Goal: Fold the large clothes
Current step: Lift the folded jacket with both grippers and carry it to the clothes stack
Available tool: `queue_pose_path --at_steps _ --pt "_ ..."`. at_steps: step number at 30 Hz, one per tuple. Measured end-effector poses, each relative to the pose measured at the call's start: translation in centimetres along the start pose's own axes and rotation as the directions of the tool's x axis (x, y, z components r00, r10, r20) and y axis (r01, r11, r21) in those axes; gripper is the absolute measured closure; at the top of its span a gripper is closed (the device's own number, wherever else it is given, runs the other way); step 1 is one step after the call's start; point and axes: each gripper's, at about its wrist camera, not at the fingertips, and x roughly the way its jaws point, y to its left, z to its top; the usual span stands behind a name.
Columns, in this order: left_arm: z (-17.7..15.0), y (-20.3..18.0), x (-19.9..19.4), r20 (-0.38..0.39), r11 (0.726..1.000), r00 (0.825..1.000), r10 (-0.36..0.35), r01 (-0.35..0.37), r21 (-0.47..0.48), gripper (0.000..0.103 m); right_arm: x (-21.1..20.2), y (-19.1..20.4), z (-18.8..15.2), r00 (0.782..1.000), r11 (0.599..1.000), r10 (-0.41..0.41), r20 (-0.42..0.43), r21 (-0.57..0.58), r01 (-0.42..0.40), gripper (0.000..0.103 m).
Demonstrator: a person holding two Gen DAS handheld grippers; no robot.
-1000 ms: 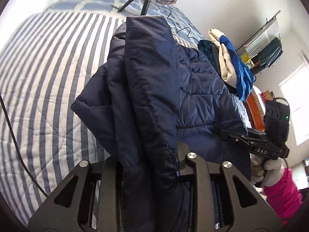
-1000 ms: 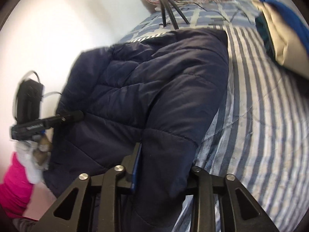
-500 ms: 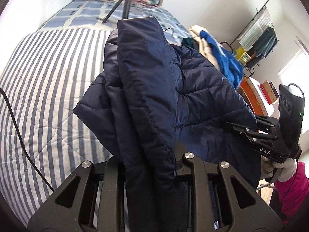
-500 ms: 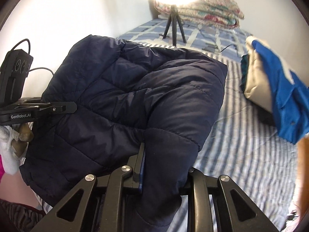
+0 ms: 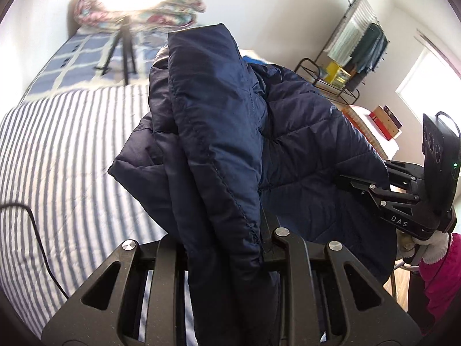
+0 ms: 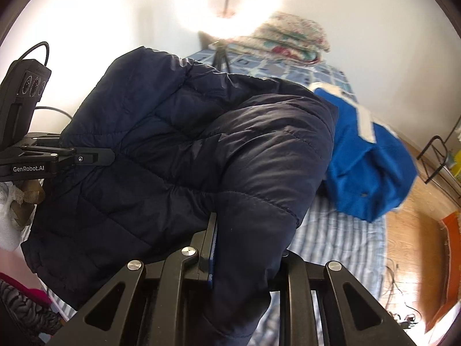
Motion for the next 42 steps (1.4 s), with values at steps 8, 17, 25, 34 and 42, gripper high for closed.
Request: queue_pose_path --at_steps 8,17,25,34,42 --pt "5.1 -5.2 3.9 0.03 0.996 0.999 -0.034 0.031 0.082 0.081 -1.5 -6.2 1.6 0.995 0.996 -0.091 0.027 0.023 0.09 0.085" --pt "11.9 -9.3 10.0 0.077 0.989 0.995 -0.067 0.056 0.14 0.082 -0.7 -13.3 5.0 0.978 0.979 -0.199 0.06 0.054 0.196 0.085" --pt "20.1 -11.1 16.3 0.133 0.982 0.987 -0.091 0.066 0.177 0.082 1.9 -20.4 9.7 0.946 0.952 -0.306 0.105 0.031 0.305 0.085" --pt "25.4 -12.2 22.3 0.165 0.985 0.985 -0.057 0.029 0.17 0.082 6.1 -26.2 12.9 0.937 0.944 -0.328 0.122 0.072 0.322 0.085" --pt "27.5 -12.0 26.1 0.158 0.992 0.987 -0.023 0.003 0.127 0.082 8.9 -28.5 13.9 0.955 0.96 -0.271 0.123 0.115 0.257 0.085"
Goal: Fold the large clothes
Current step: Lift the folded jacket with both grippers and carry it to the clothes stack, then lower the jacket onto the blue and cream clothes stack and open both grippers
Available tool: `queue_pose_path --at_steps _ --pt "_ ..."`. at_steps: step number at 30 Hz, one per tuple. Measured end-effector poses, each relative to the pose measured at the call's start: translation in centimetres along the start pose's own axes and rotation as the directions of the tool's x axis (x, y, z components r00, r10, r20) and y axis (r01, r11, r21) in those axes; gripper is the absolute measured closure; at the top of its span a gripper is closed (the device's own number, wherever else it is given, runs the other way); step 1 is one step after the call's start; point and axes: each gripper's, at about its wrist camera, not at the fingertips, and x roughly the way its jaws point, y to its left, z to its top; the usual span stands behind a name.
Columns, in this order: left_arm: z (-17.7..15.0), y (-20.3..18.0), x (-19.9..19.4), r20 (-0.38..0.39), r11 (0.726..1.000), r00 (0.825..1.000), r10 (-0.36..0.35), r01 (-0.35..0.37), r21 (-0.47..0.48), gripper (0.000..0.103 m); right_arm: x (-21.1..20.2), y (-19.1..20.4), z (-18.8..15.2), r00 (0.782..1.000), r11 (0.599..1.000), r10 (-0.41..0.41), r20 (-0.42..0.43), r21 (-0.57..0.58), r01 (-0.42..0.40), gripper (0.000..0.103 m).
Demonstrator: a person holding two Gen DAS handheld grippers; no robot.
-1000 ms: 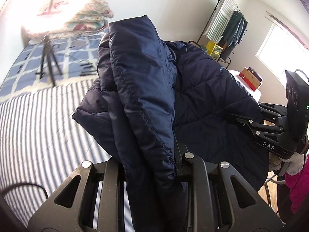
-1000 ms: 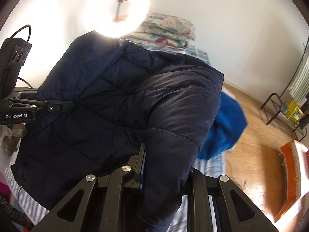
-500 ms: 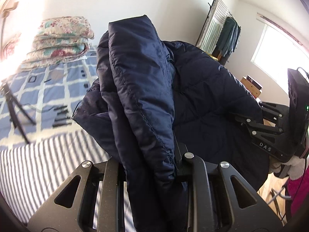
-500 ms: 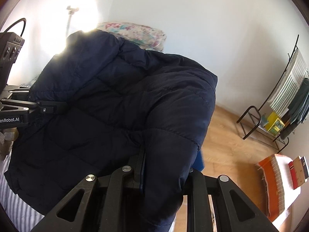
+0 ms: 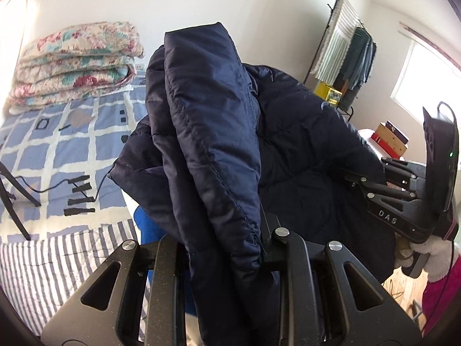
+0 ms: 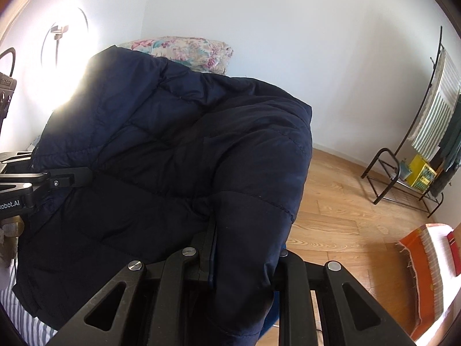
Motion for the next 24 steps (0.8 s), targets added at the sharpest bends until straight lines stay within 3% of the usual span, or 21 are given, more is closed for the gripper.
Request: queue_pose_path --at_steps 10,18,24 --pt "-1.2 1.2 2.5 -0.014 0.999 1.0 0.019 -0.02 -0.042 0.082 3.3 -1.0 -0.5 0.998 0.999 0.041 -0.041 0.013 -0.041 0.085" --pt "-1.8 1.5 2.9 -0.037 0.999 0.999 -0.005 0.004 -0.037 0.081 4.7 -4.6 -1.2 0.987 0.982 0.153 -0.051 0.116 -0.146 0.084" --pt "-1.9 2.1 3.2 -0.053 0.998 0.999 -0.014 0.01 -0.068 0.071 5.0 -6.8 -2.2 0.971 0.947 0.236 -0.04 0.236 -0.22 0.078"
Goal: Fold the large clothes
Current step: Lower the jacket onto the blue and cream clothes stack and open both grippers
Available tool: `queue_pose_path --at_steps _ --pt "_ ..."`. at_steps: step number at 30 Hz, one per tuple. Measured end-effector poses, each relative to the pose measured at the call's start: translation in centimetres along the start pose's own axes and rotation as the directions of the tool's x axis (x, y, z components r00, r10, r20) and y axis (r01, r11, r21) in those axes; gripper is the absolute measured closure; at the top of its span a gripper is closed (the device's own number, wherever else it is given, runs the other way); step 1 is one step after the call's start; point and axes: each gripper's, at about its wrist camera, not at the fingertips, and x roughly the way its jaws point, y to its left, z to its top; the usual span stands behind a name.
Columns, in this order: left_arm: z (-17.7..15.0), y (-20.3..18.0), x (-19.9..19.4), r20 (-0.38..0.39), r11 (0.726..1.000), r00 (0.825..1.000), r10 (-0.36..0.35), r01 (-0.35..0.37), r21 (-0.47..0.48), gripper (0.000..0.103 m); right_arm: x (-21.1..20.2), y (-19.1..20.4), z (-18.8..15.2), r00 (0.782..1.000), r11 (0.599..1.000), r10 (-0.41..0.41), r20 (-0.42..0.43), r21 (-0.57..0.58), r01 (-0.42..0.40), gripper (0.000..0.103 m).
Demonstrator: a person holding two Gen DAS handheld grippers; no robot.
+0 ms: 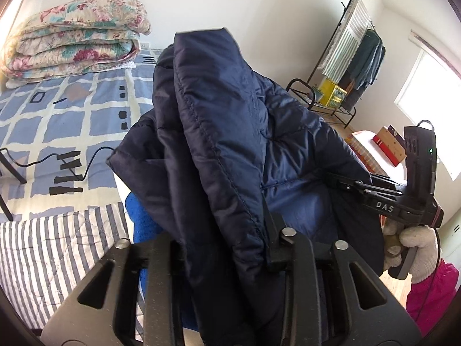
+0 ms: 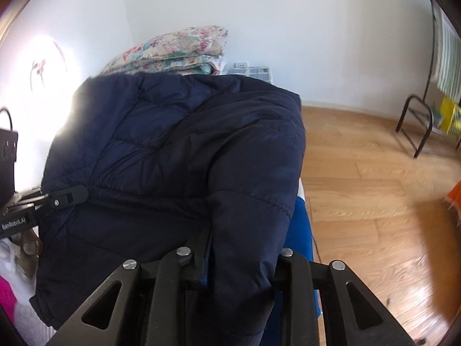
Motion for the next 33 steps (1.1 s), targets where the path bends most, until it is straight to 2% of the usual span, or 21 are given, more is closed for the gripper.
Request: queue_pose_path --at_steps 4,6,8,14,23,25,27,29,30,33 --pt "-0.2 0.0 0.0 0.004 1.0 1.0 -0.005 0.005 -0.016 0.067 -0.3 -0.9 -0.2 1.0 0.998 0.03 0.0 0.048 -0.03 0.077" --pt "-0.1 0.2 0.1 0.003 0.999 1.0 -0.005 0.005 -0.036 0.061 -0.4 -1.4 -0.3 0.999 0.996 0.036 0.005 0.076 -0.036 0.072" --pt "-0.2 0.4 0.1 0.001 0.999 1.0 0.0 0.0 -0.047 0.05 -0.3 -2.2 -0.7 0.999 0.993 0.04 0.004 0.107 -0.041 0.069" --pt "-0.3 0.7 0.3 -0.004 0.998 1.0 0.024 -0.025 -0.061 0.03 -0.2 -3.7 -1.4 0.999 0.986 0.051 0.009 0.158 -0.052 0.06" --pt "-0.4 0.7 0.4 -0.015 0.998 0.999 0.037 -0.038 -0.053 0.025 0.1 -3.5 -1.0 1.0 0.987 0.026 0.016 0.16 -0.029 0.056" --pt "-0.5 0.8 0.3 -0.021 0.998 0.999 0.043 -0.044 -0.053 0.023 -0.5 -3.6 -1.2 1.0 0.987 0.012 0.021 0.158 -0.015 0.047" --pt "-0.5 0.8 0.3 -0.034 0.998 0.998 0.045 -0.046 -0.046 0.02 -1.2 -3.3 -1.3 0.999 0.988 -0.012 0.038 0.152 0.007 0.028" --pt "-0.4 0.7 0.1 -0.045 0.998 0.998 0.045 -0.046 -0.033 0.019 -2.0 -3.0 -1.3 0.997 0.989 -0.037 0.064 0.147 0.027 0.019" --pt "-0.4 0.7 0.0 -0.044 0.998 0.998 0.044 -0.046 -0.031 0.019 -2.4 -2.9 -1.2 0.996 0.989 -0.047 0.073 0.144 0.036 0.016" --pt "-0.4 1.0 -0.7 -0.033 0.998 0.999 0.044 -0.045 -0.043 0.014 -3.4 -2.5 -0.9 0.994 0.988 -0.085 0.075 0.135 0.074 0.016"
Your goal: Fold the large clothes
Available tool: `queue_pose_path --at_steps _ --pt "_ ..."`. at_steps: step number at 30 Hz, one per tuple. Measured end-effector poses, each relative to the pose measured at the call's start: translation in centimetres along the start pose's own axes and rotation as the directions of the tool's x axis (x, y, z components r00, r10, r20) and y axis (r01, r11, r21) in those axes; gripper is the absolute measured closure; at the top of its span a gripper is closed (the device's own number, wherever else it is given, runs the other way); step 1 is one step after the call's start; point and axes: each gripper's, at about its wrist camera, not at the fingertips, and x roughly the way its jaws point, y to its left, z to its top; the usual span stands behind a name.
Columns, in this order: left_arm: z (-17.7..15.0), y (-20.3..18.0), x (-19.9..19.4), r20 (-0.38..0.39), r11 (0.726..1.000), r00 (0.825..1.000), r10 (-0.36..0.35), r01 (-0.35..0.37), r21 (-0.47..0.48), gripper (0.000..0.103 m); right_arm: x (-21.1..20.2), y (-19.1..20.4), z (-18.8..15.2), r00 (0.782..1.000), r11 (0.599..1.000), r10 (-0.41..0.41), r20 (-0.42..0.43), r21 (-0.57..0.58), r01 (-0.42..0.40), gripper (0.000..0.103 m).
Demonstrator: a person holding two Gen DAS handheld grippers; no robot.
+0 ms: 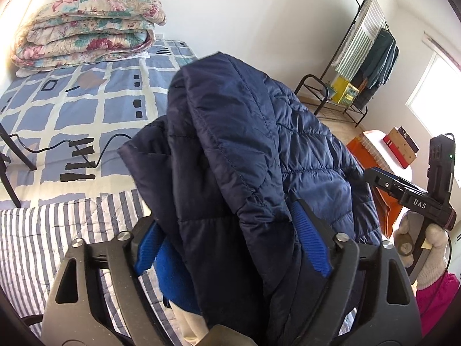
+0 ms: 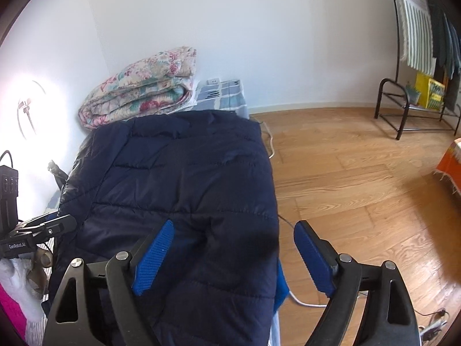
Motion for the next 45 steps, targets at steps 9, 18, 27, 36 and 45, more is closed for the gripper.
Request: queue_pose_path --at_steps 9,18,27,36,45 --pt "-0.5 1.7 -1.8 0.026 0.999 1.0 -0.008 0.009 -0.037 0.011 -3.2 0.9 -0.5 0.998 0.998 -0.062 0.026 0.0 0.062 0.008" --pt "-3.3 2.1 -5.1 0.044 0.999 0.999 -0.024 0.026 -0.026 0.011 -6.2 3.4 -3.0 0.994 0.995 -0.096 0.051 -0.005 0.096 0.004" --pt "-8.1 -0.5 -16.8 0.093 1.0 0.996 -0.01 0.009 0.017 0.011 -13.9 10.0 -6.2 0.994 0.995 -0.066 0.088 -0.074 0.072 0.002" --pt "-13.5 -4.3 -32.4 0.165 0.995 0.986 0.016 -0.032 0.098 0.011 -25.6 16.9 -9.8 0.988 0.988 -0.071 0.135 -0.129 0.088 0.0" --pt "-20.6 -6.9 -44.3 0.248 0.988 0.968 0.036 -0.071 0.134 0.011 -36.9 22.3 -15.3 0.978 0.986 -0.06 0.198 -0.143 0.089 0.0"
